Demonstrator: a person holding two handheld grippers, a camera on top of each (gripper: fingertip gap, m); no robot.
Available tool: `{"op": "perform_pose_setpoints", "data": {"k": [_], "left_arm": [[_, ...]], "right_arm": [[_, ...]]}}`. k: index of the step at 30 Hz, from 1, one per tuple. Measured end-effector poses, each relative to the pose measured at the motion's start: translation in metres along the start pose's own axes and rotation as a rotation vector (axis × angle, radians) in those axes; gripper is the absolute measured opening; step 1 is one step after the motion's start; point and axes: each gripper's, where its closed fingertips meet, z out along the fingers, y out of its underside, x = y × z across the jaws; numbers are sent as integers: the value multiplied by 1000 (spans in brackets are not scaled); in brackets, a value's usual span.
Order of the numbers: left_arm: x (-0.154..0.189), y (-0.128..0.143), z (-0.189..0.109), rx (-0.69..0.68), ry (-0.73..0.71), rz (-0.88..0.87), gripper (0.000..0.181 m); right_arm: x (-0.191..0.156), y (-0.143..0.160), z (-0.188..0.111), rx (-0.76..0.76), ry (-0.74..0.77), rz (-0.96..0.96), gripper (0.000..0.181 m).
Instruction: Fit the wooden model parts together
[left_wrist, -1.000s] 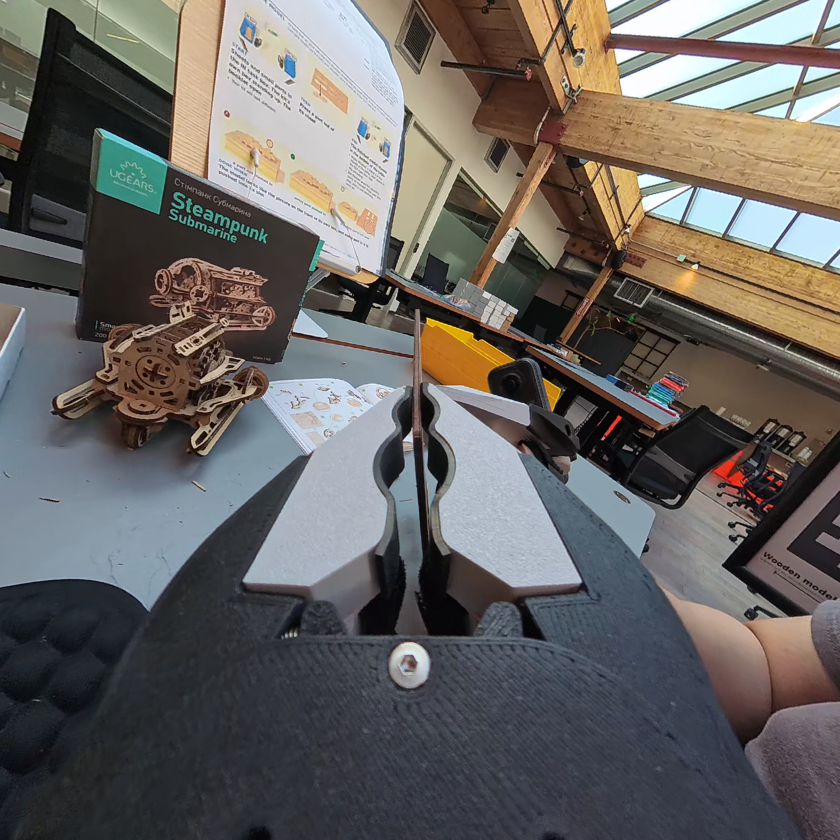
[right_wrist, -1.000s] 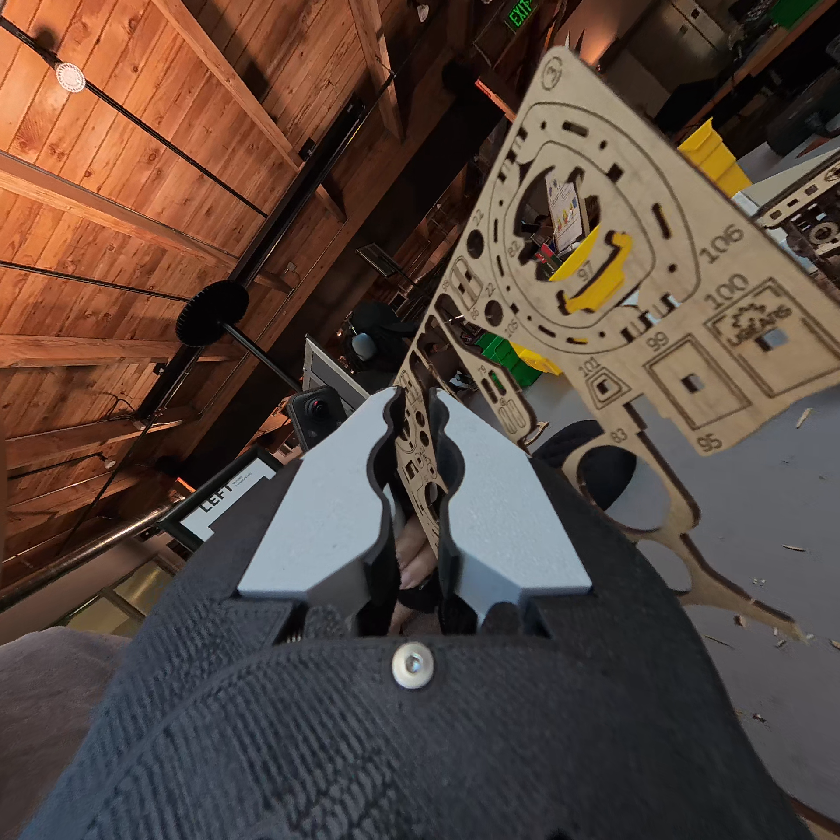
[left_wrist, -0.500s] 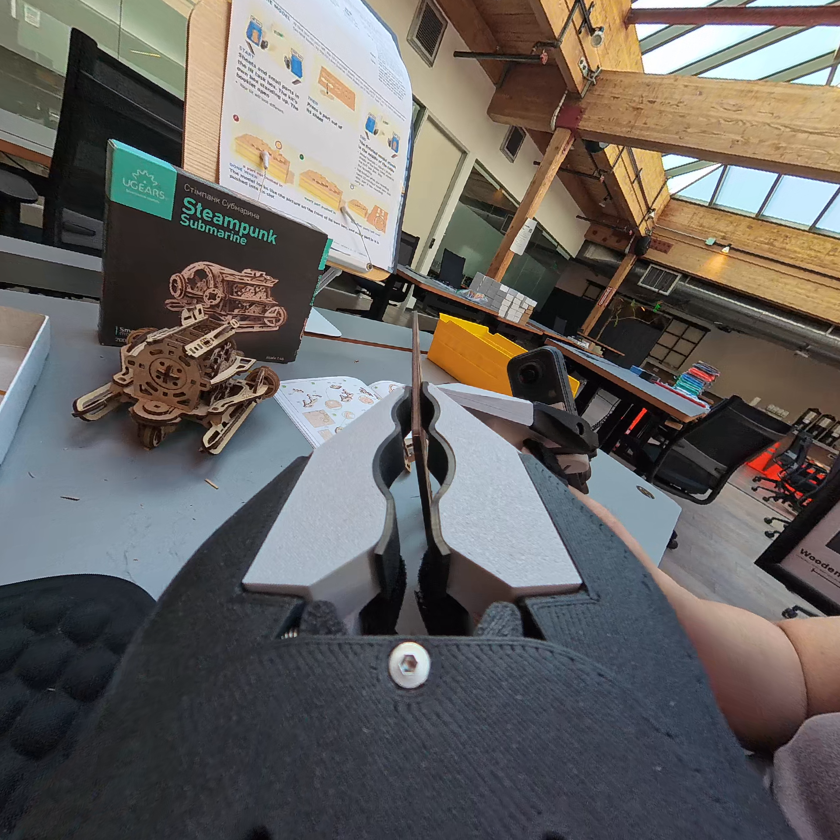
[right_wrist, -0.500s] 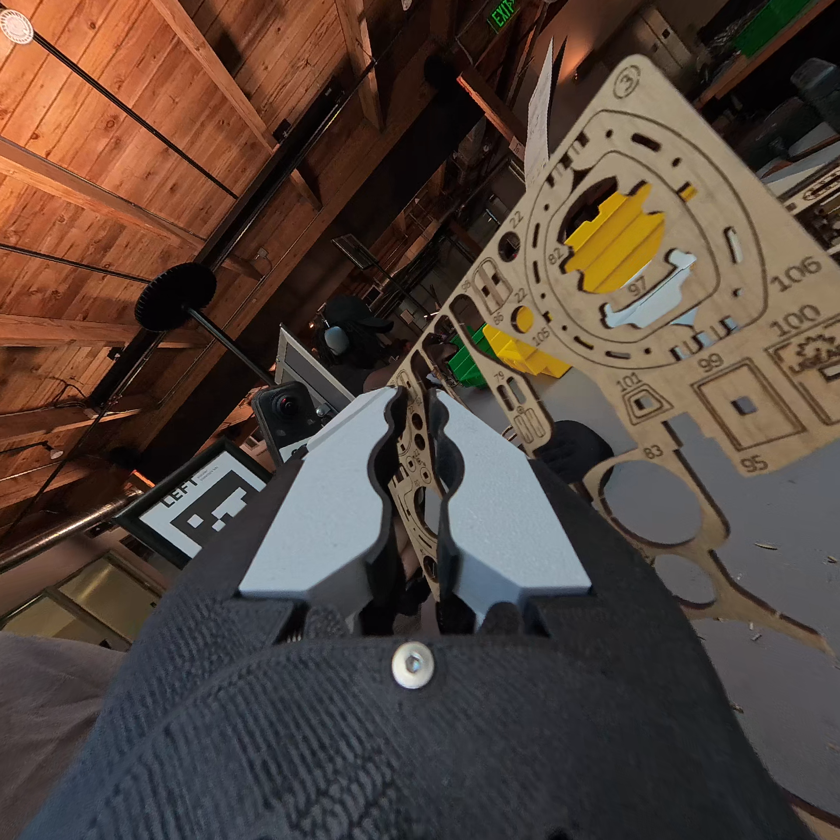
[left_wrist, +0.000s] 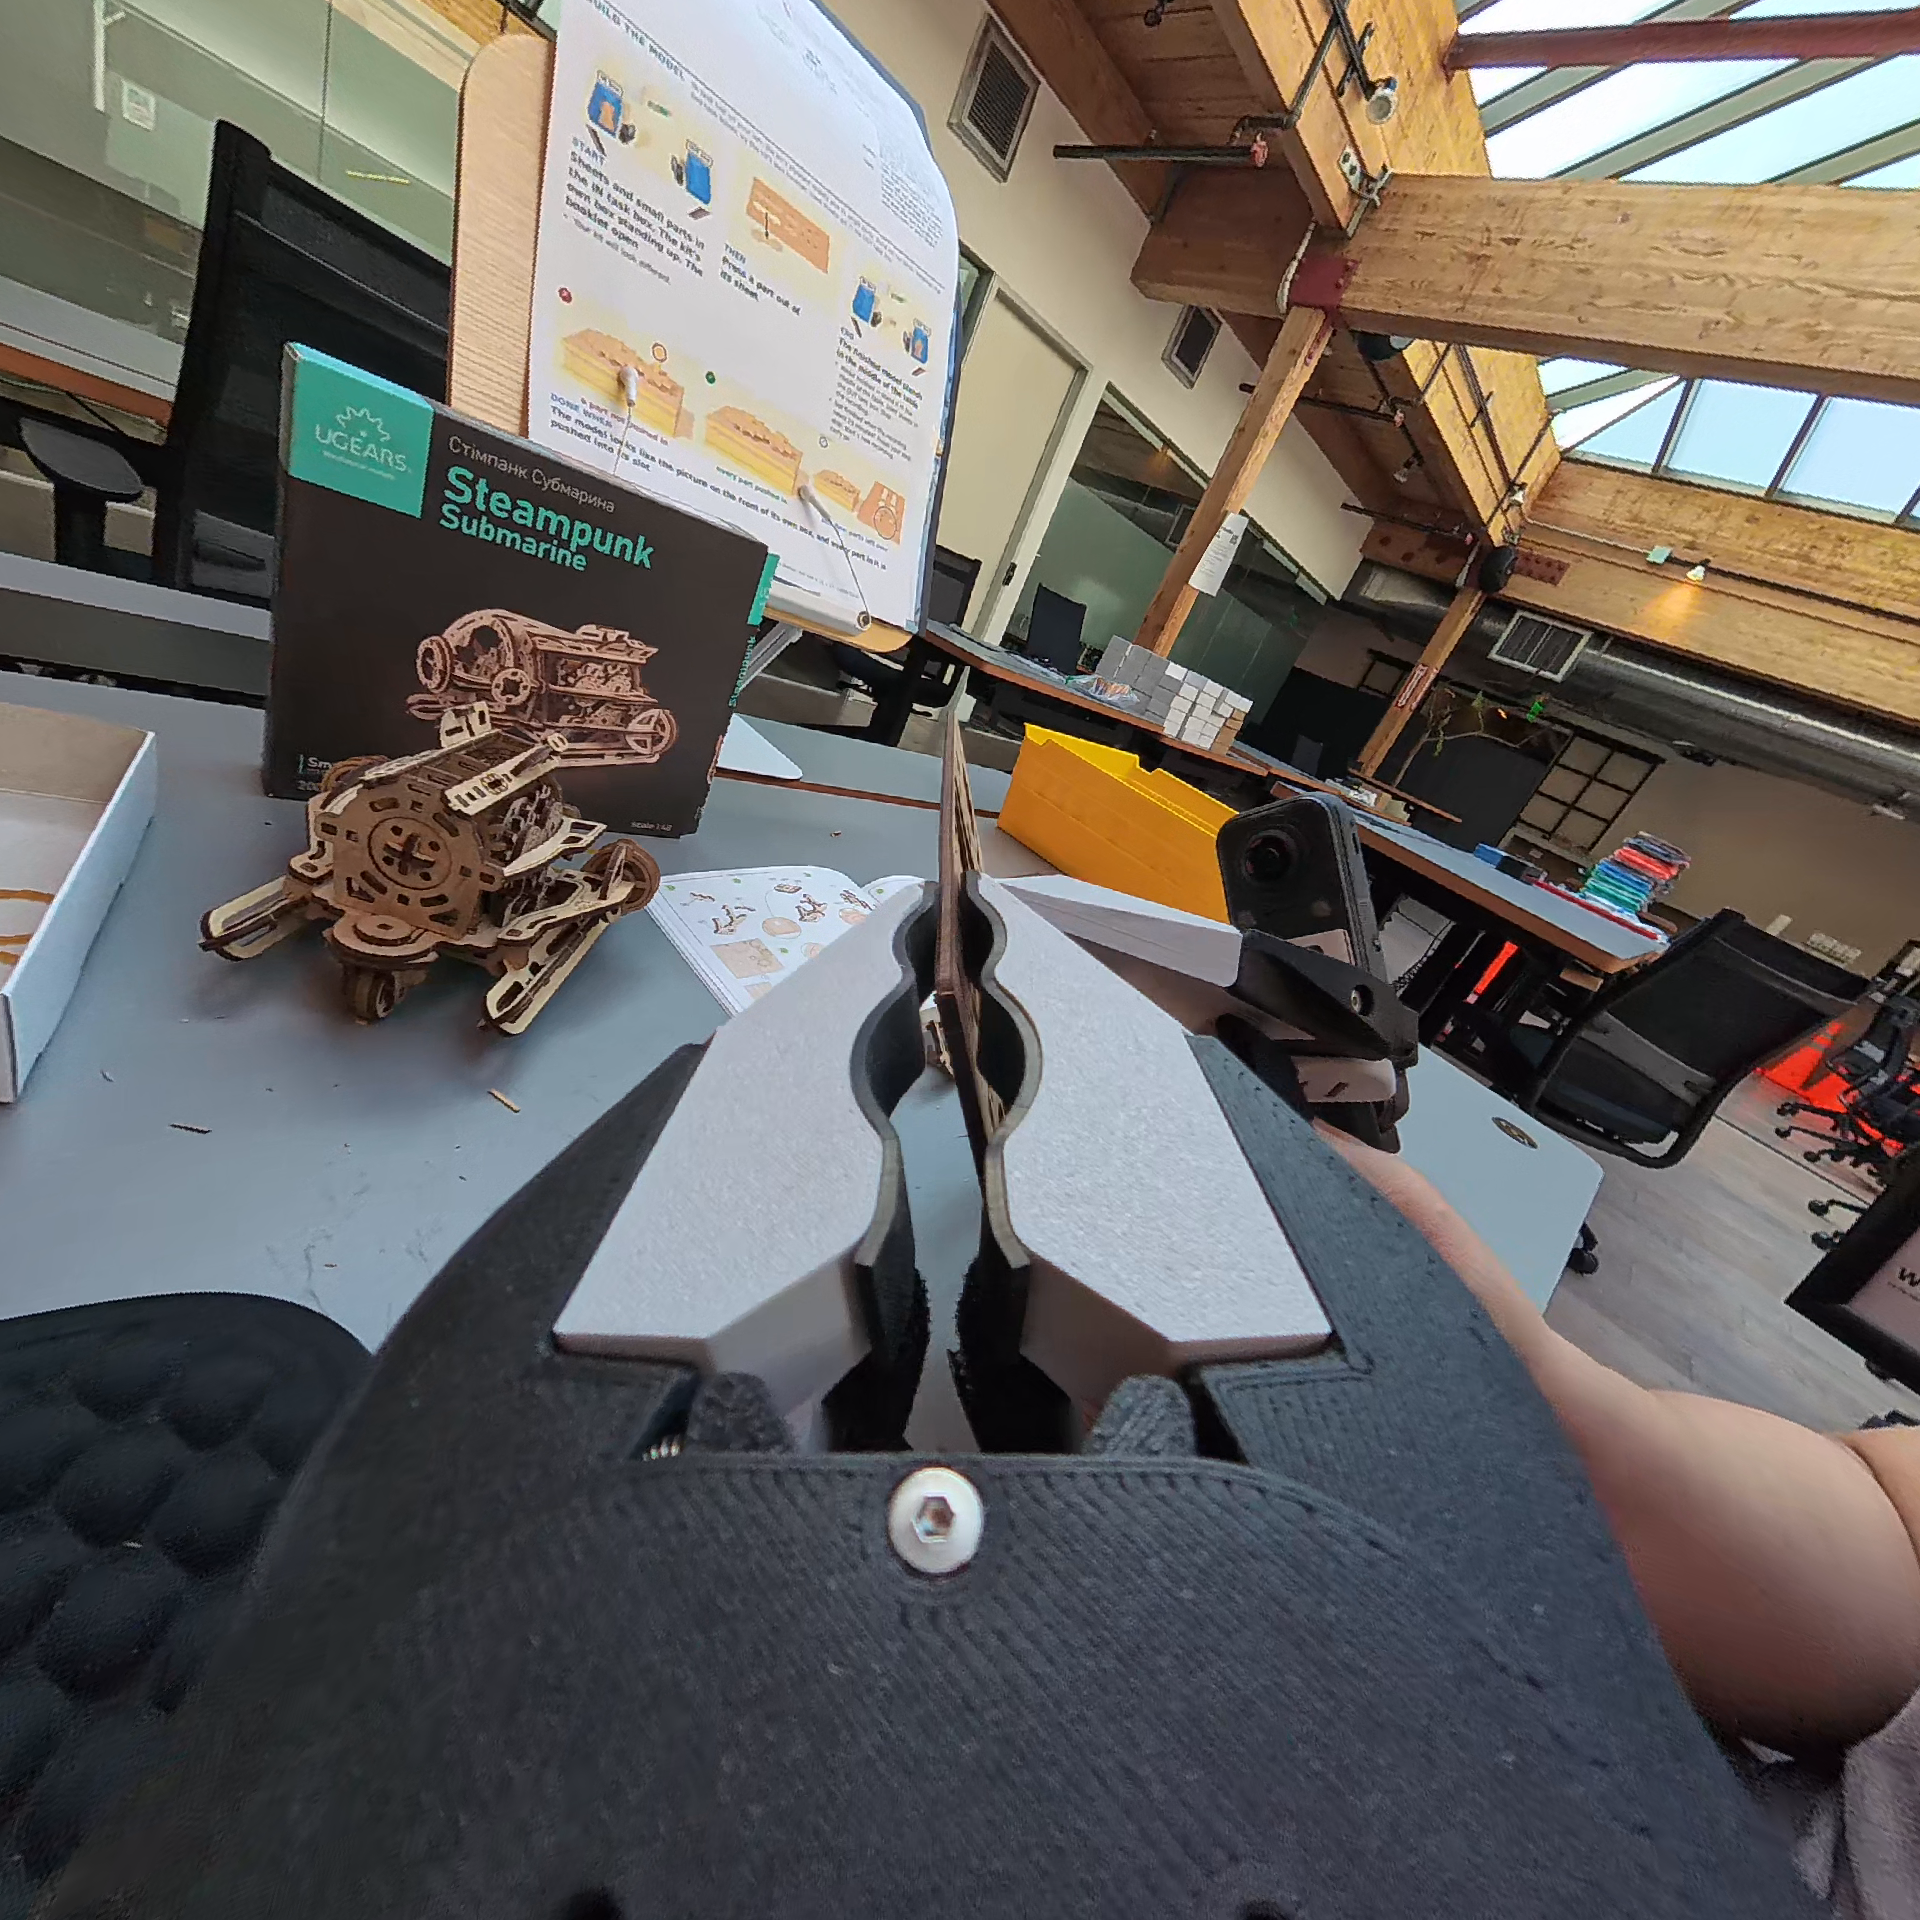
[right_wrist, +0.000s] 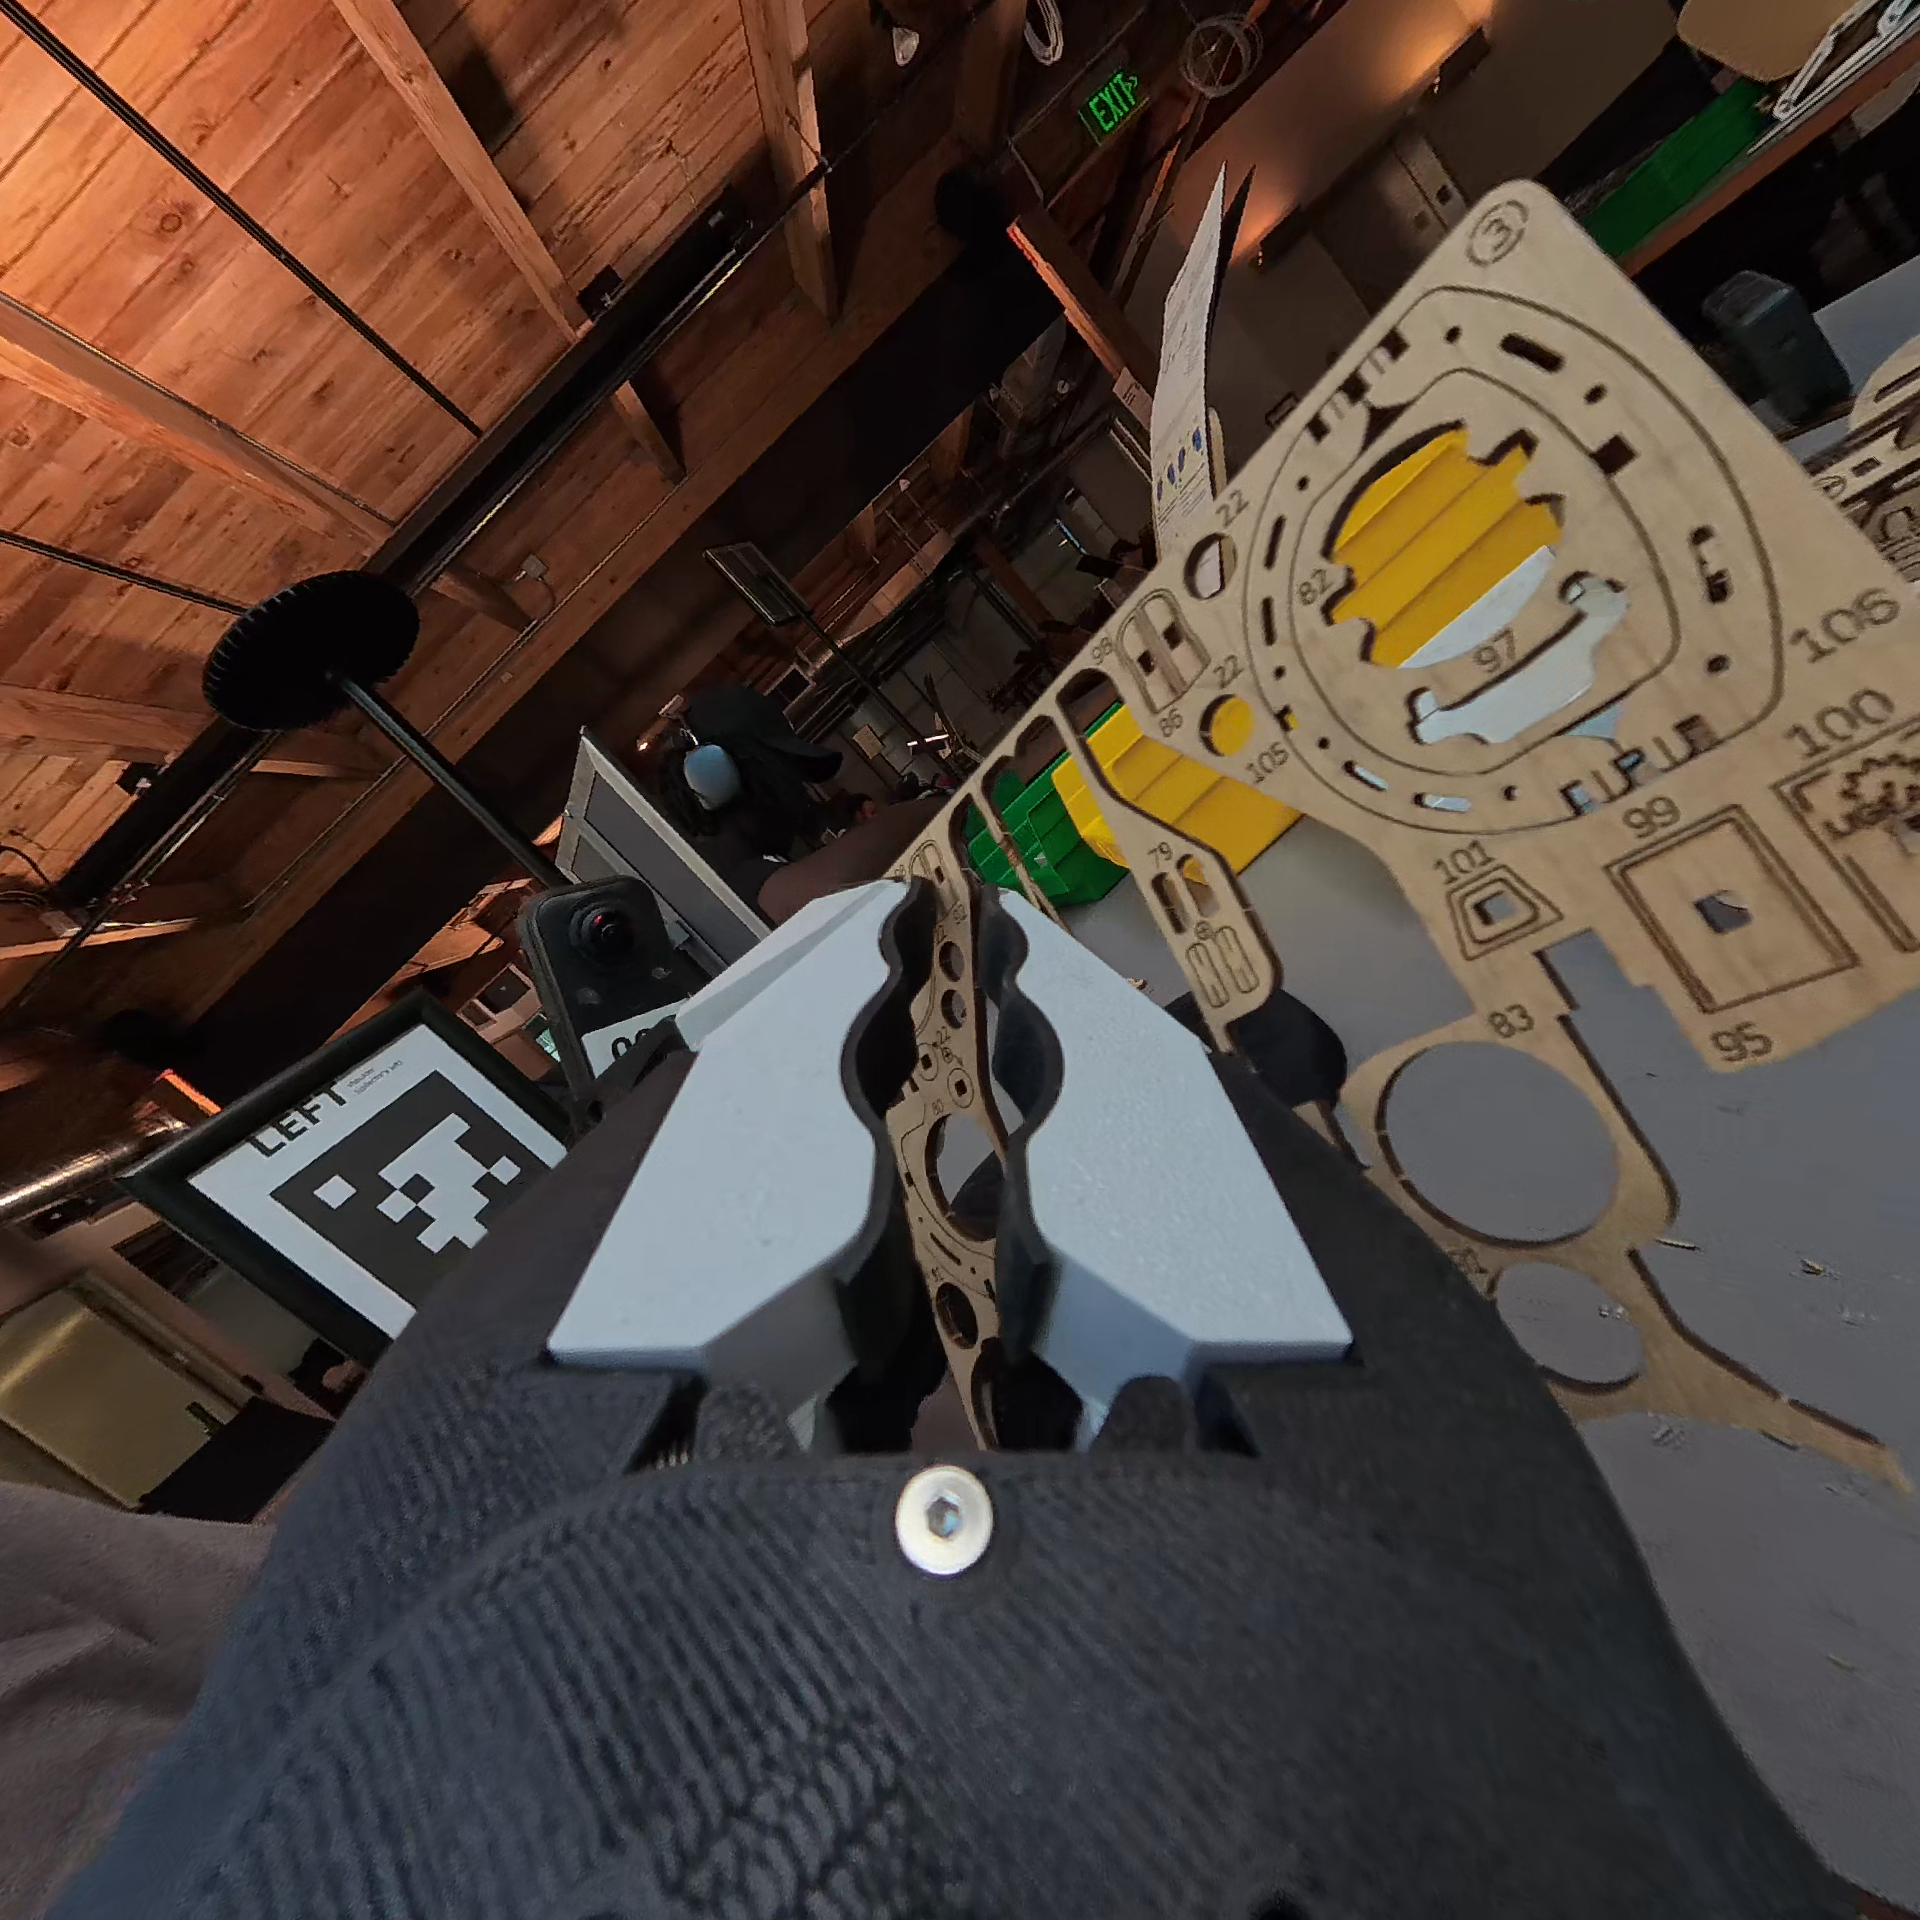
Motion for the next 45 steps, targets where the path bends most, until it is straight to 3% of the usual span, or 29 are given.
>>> {"op": "perform_pose_setpoints", "data": {"k": [5, 10, 15, 23, 45], "left_arm": [[4, -5, -1, 29, 44, -36, 0], [10, -8, -1, 23, 73, -24, 0], [11, -5, 1, 14, 71, -18, 0], [18, -7, -1, 27, 84, 53, 0], [19, -5, 0, 5, 48, 125, 0]], "right_arm": [[-6, -2, 1, 12, -21, -33, 7], [-11, -6, -2, 10, -147, 164, 6], [-11, -7, -2, 18, -113, 137, 14], [-15, -8, -4, 26, -160, 198, 9], [-15, -7, -4, 14, -106, 186, 10]]}}
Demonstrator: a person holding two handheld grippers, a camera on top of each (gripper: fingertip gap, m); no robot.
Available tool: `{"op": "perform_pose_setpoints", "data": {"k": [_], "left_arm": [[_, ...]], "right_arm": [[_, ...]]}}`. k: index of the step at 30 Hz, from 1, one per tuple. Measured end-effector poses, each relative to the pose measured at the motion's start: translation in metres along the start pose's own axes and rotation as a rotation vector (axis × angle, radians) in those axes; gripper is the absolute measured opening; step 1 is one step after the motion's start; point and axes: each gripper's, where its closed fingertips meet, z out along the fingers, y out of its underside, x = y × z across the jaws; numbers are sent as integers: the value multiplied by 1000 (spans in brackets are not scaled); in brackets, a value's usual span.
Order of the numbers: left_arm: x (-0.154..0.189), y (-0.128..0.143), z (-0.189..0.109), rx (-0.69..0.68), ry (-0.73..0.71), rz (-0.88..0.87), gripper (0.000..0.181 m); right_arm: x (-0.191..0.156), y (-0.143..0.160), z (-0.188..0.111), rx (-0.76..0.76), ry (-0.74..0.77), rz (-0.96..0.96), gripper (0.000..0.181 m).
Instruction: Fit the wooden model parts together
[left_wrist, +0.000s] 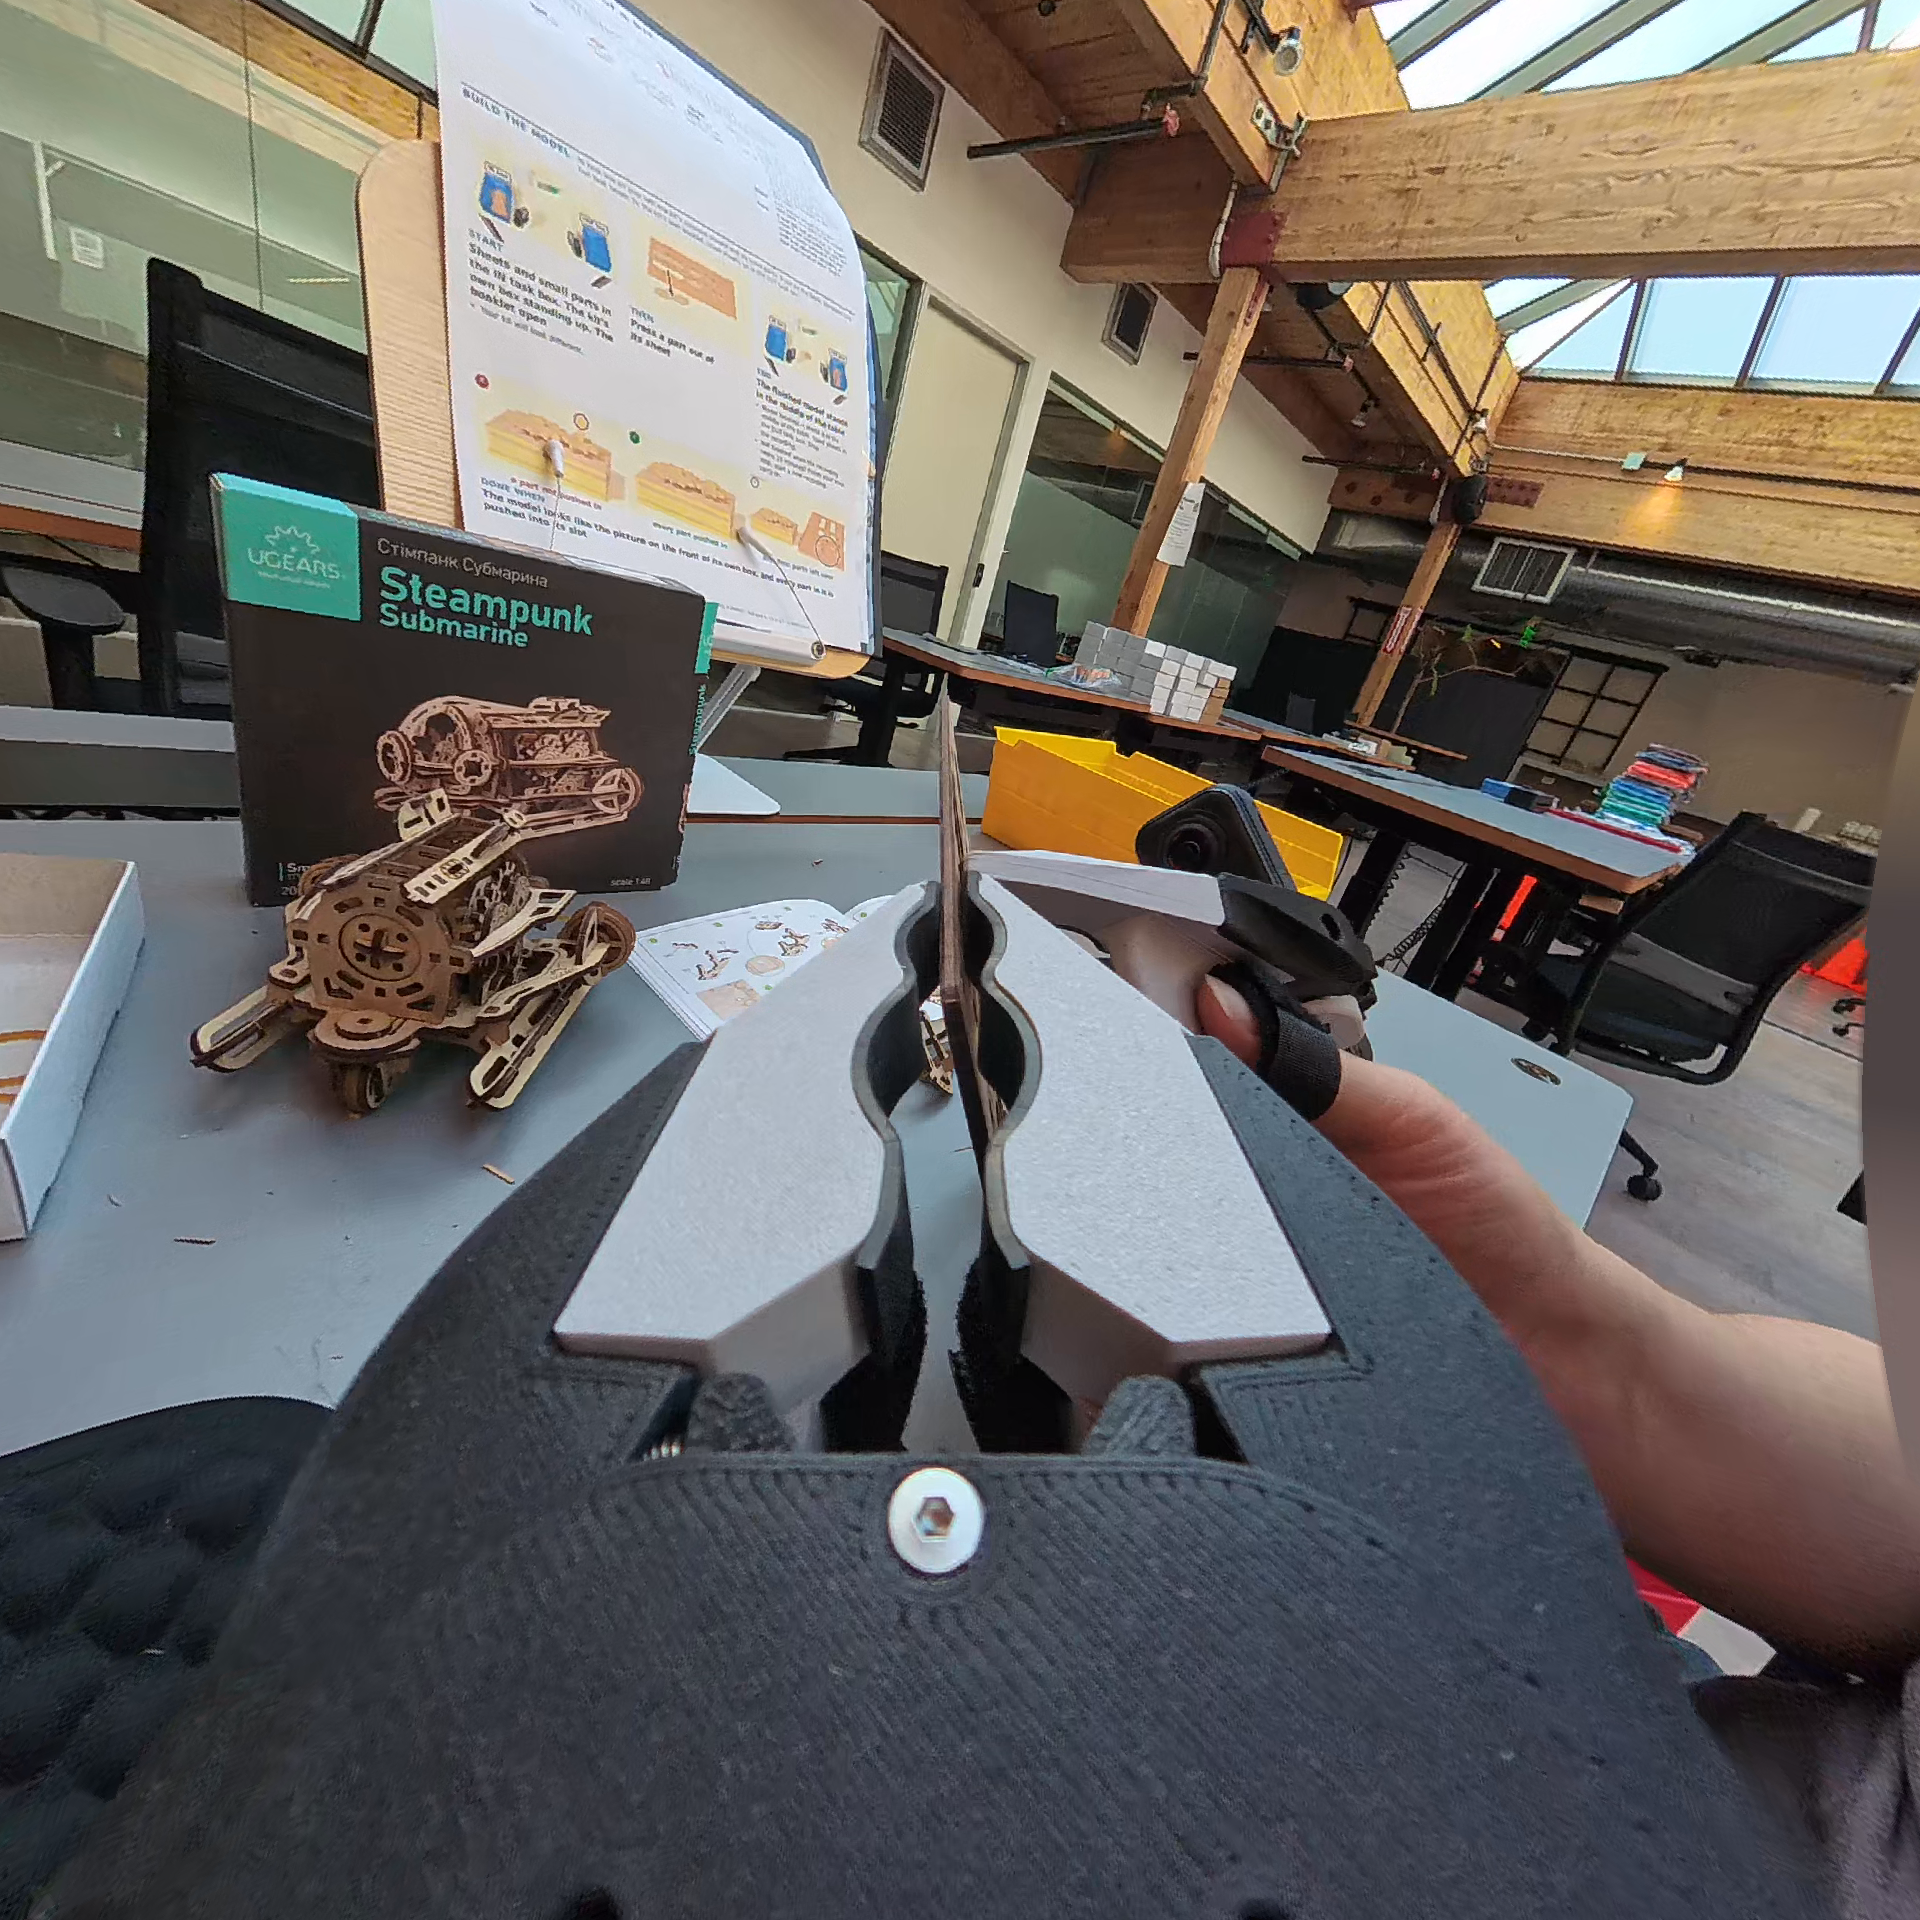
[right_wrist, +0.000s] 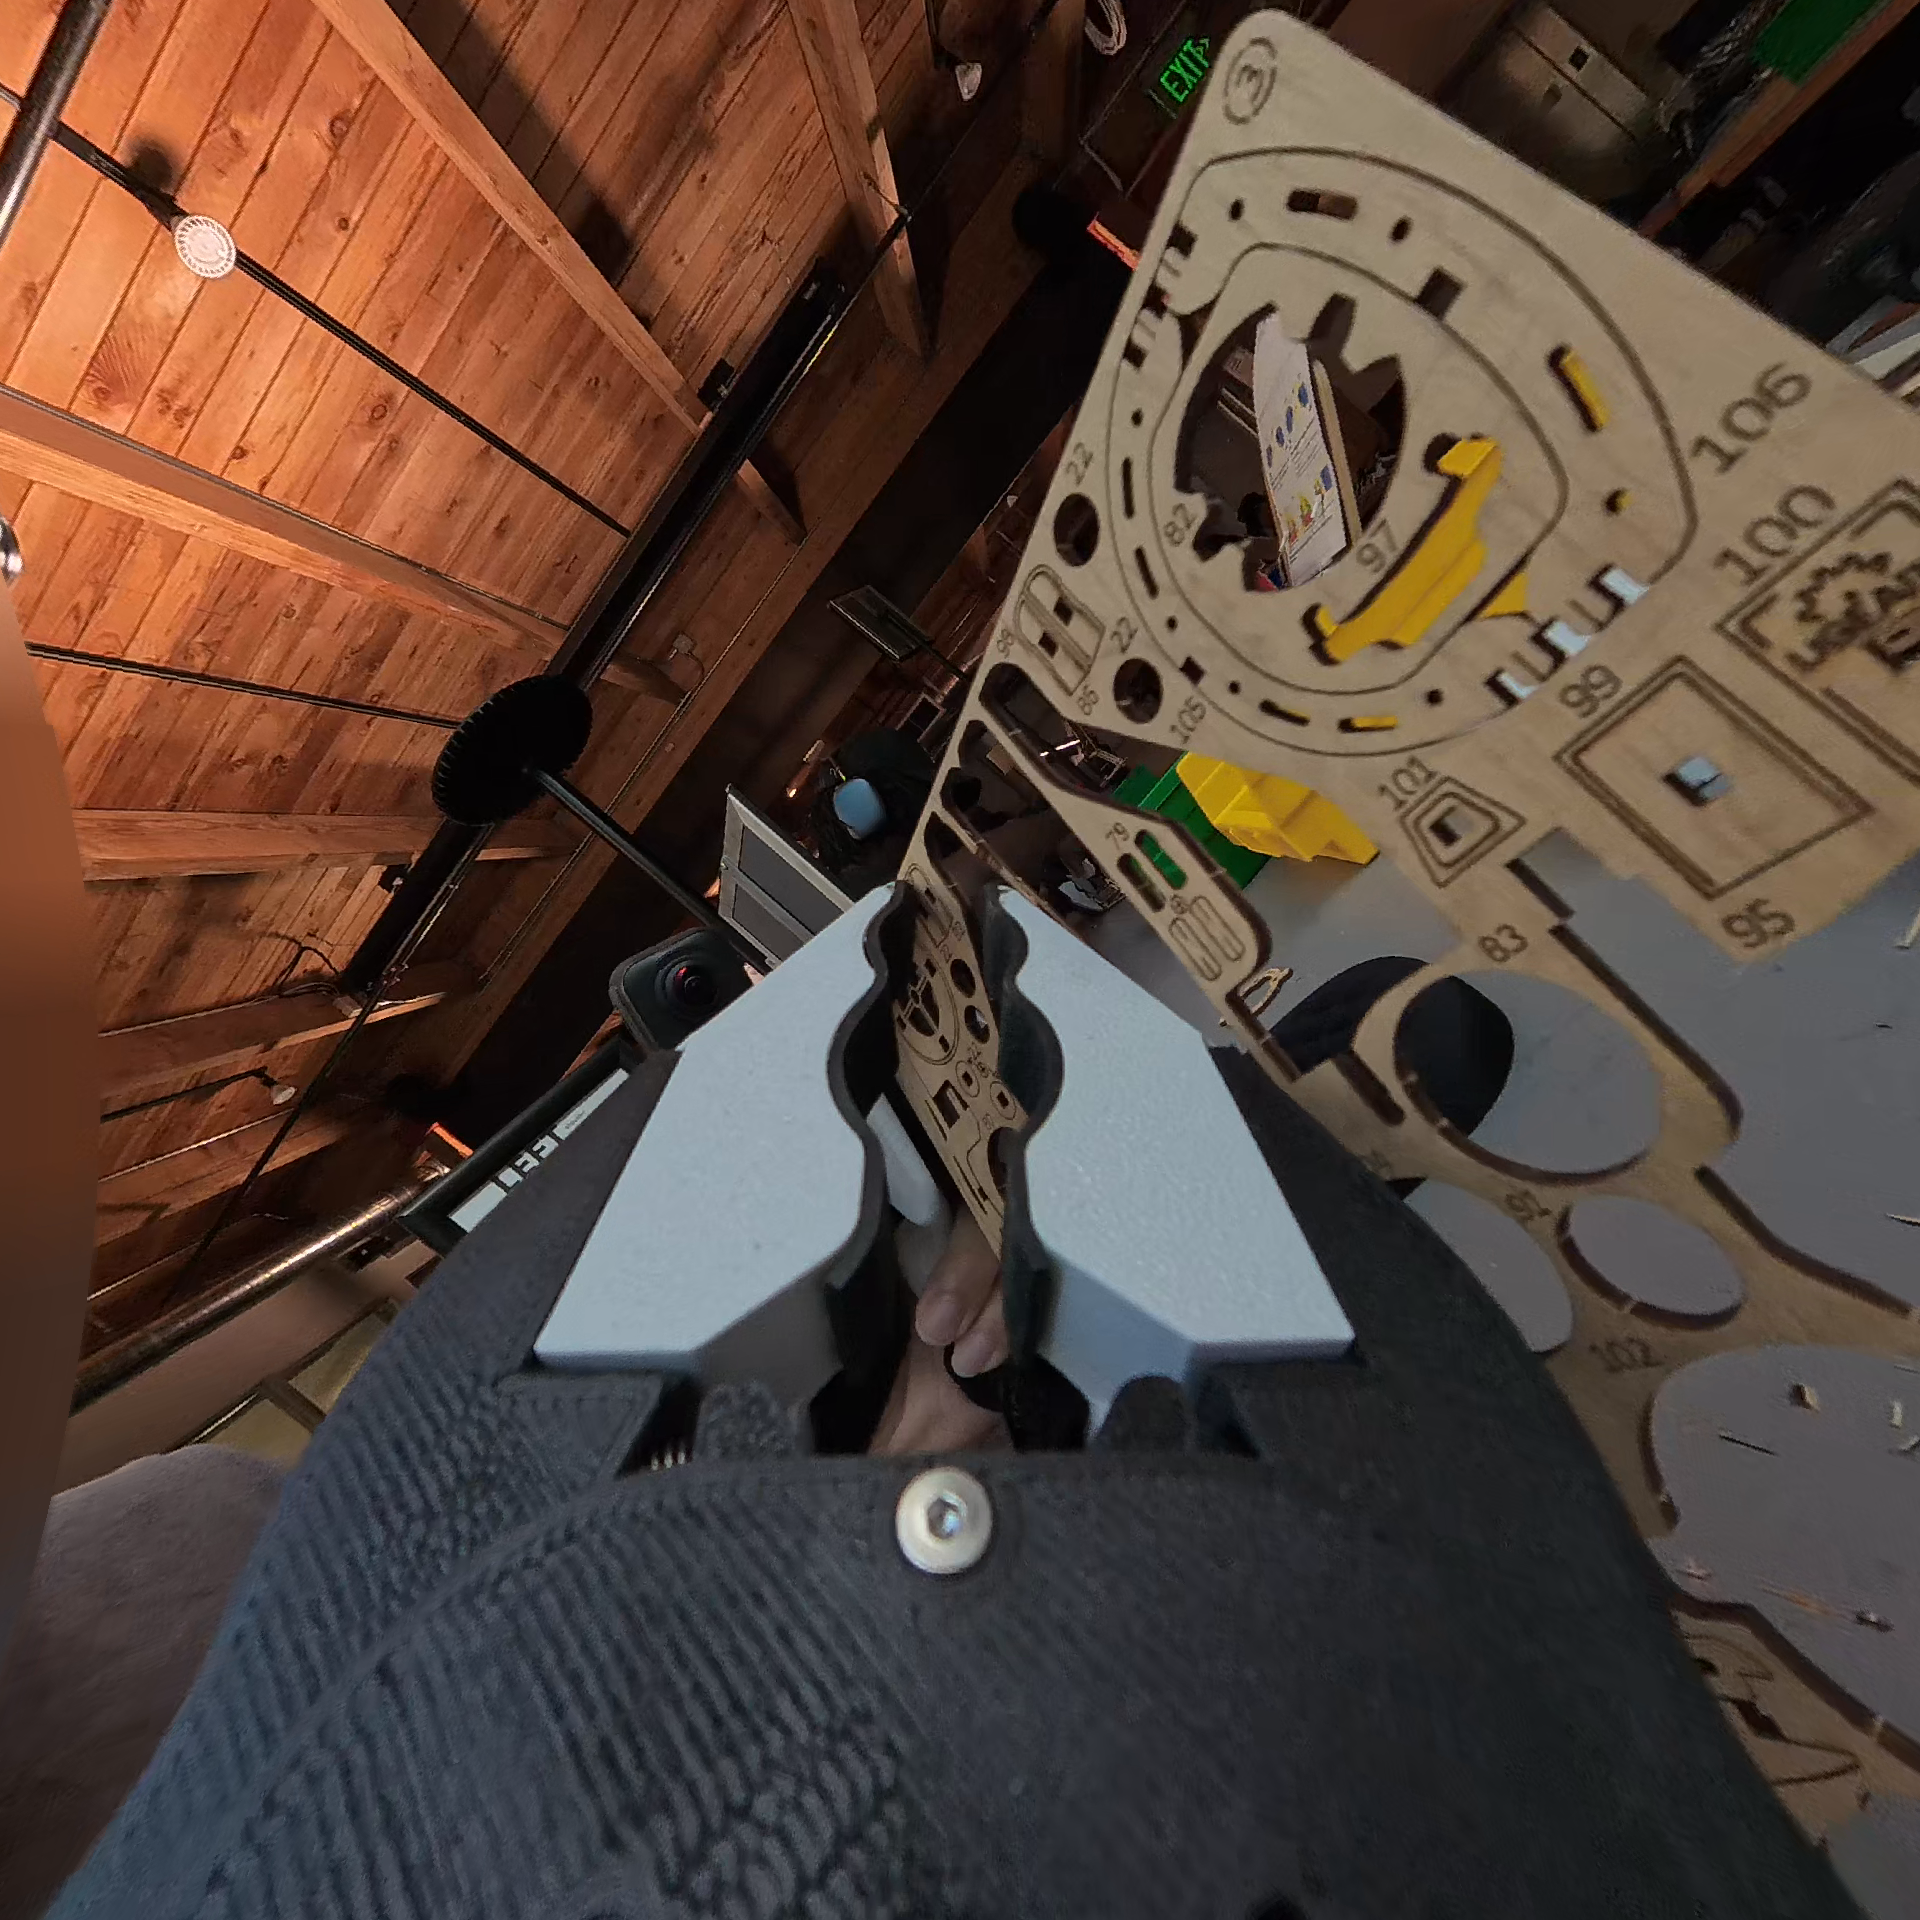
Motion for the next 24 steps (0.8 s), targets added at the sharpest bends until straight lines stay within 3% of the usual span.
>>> {"op": "perform_pose_setpoints", "data": {"k": [14, 17, 20, 24], "left_arm": [[4, 1, 3, -10, -48, 87, 1], [8, 0, 14, -66, -40, 84, 1], [15, -4, 34, -153, -79, 192, 1], [26, -13, 55, -207, -136, 334, 1]], "right_arm": [[-2, -2, -4, 15, 5, -81, 10], [-4, -12, -10, 70, -93, -35, 9], [-6, -29, -21, 133, -224, 76, 10], [-15, -53, -30, 171, -301, 64, 10]]}}
